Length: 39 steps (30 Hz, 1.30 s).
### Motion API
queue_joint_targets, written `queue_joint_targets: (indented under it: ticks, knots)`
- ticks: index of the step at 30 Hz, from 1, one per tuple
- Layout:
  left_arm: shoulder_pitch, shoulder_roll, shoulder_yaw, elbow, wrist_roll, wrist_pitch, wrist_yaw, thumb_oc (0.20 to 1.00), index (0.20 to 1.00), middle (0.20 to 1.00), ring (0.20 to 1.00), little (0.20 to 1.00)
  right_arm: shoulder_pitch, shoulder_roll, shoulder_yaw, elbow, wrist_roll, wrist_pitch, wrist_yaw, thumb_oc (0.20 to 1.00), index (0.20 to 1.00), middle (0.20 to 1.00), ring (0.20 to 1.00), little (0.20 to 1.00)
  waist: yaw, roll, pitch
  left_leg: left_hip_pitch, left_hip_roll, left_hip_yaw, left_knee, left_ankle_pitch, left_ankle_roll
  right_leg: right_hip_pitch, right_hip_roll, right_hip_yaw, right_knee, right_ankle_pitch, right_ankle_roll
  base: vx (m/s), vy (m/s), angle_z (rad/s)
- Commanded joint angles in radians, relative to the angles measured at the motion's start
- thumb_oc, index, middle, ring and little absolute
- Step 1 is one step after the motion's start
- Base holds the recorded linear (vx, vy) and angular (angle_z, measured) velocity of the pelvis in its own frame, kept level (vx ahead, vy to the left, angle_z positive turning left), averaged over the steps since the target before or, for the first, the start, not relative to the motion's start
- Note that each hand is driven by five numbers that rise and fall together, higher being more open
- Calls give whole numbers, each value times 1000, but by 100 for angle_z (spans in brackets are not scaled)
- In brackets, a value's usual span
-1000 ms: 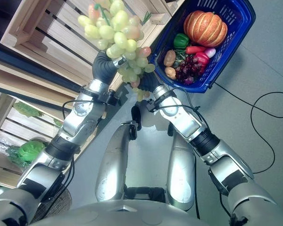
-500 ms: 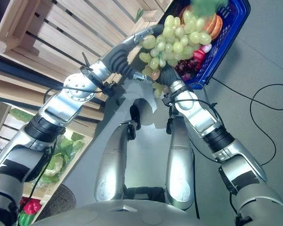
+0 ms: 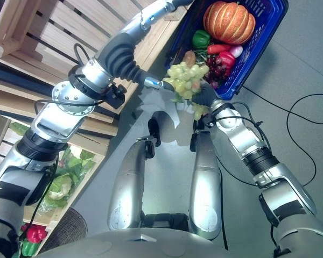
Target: Pick up fruits and vegetables into the basket
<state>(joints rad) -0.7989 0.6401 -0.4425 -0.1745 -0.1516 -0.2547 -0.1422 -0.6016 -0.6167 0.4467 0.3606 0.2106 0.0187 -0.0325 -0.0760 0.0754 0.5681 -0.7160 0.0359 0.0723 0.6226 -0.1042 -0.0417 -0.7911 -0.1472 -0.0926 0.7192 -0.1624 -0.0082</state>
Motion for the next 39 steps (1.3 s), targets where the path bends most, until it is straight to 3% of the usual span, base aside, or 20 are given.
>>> queue_joint_targets:
  ticks: [1, 5, 7, 11, 17, 24, 29, 30, 31, 34, 39]
  knots:
    - [3, -29, -13, -34, -177, 73, -79, 1000, 1000, 1000, 1000, 1000, -76, -19, -71, -30, 117, -82, 2, 200, 200, 200, 200, 200, 16, 10, -48, 18, -33, 76, -34, -85, 61, 11, 41, -67, 19, -61, 14, 32, -18, -1]
    - [93, -48, -42, 36, -306, 197, -156, 1000, 1000, 1000, 1000, 1000, -150, -70, -133, 80, 244, -57, 28, 200, 200, 200, 200, 200, 41, 33, -48, -37, -28, 69, -21, -80, 57, -45, 20, -82, 44, -61, 17, 24, -32, 0]
    - [152, -51, -52, 69, -362, 272, -115, 1000, 1000, 1000, 1000, 1000, -177, -94, -154, 115, 311, -51, 20, 200, 200, 200, 200, 200, 54, 47, -48, -67, -28, 65, -19, -76, 56, -76, 13, -86, 53, -62, 17, 6, -10, 2]
    - [279, -48, -66, 163, -465, 344, -44, 1000, 1000, 1000, 1000, 1000, -214, -129, -190, 165, 407, -49, 9, 200, 200, 200, 200, 200, 81, 81, -48, -125, -32, 55, -14, -69, 56, -136, -4, -93, 71, -66, 17, 0, -5, 4]
    - [528, -41, -85, 278, -420, 308, -70, 1000, 1000, 1000, 1000, 1000, -247, -174, -237, 222, 510, 29, -12, 200, 200, 200, 200, 200, 133, 153, -48, -226, -32, 47, -3, -53, 55, -241, -30, -100, 112, -82, 7, 4, 35, 16]
    - [626, -18, -103, 361, -237, 95, 64, 1000, 1000, 1000, 1000, 1000, -293, -184, -270, 333, 721, 122, 45, 200, 200, 200, 200, 200, 175, 211, -48, -292, -40, 33, -10, -38, 56, -323, -41, -91, 146, -101, -2, 7, 55, 9]
    - [668, -11, -100, 396, -191, 27, 104, 1000, 1000, 1000, 1000, 1000, -317, -174, -319, 427, 1022, 177, 80, 200, 200, 200, 200, 200, 204, 238, -48, -321, -50, 16, -15, -29, 59, -361, -47, -91, 171, -108, -8, 1, 3, 6]
    - [676, -7, -104, 396, -193, 13, 104, 1000, 1000, 1000, 1000, 1000, -321, -172, -333, 446, 1080, 158, 67, 398, 398, 398, 398, 398, 209, 244, -48, -323, -53, 13, -19, -26, 60, -364, -47, -91, 172, -109, -9, -11, 9, 10]
    - [686, -8, -107, 397, -194, 7, 108, 1000, 1000, 1000, 1000, 1000, -320, -169, -352, 463, 1119, 134, 52, 1000, 1000, 1000, 1000, 1000, 212, 248, -48, -320, -56, 11, -24, -25, 62, -364, -46, -91, 169, -108, -9, -19, 15, 10]
    - [711, -13, -106, 402, -198, -12, 95, 1000, 1000, 1000, 1000, 1000, -304, -157, -404, 486, 1205, 64, 41, 1000, 1000, 1000, 1000, 1000, 216, 254, -48, -302, -64, 8, -43, -22, 65, -348, -42, -95, 151, -104, -9, -16, 13, 3]
    - [758, -31, -98, 408, -195, -22, 75, 1000, 1000, 1000, 1000, 1000, -217, -120, -455, 467, 1059, -104, 27, 1000, 1000, 1000, 1000, 1000, 210, 247, -48, -232, -71, 15, -84, -13, 63, -274, -34, -112, 93, -87, -7, -39, 43, 1]
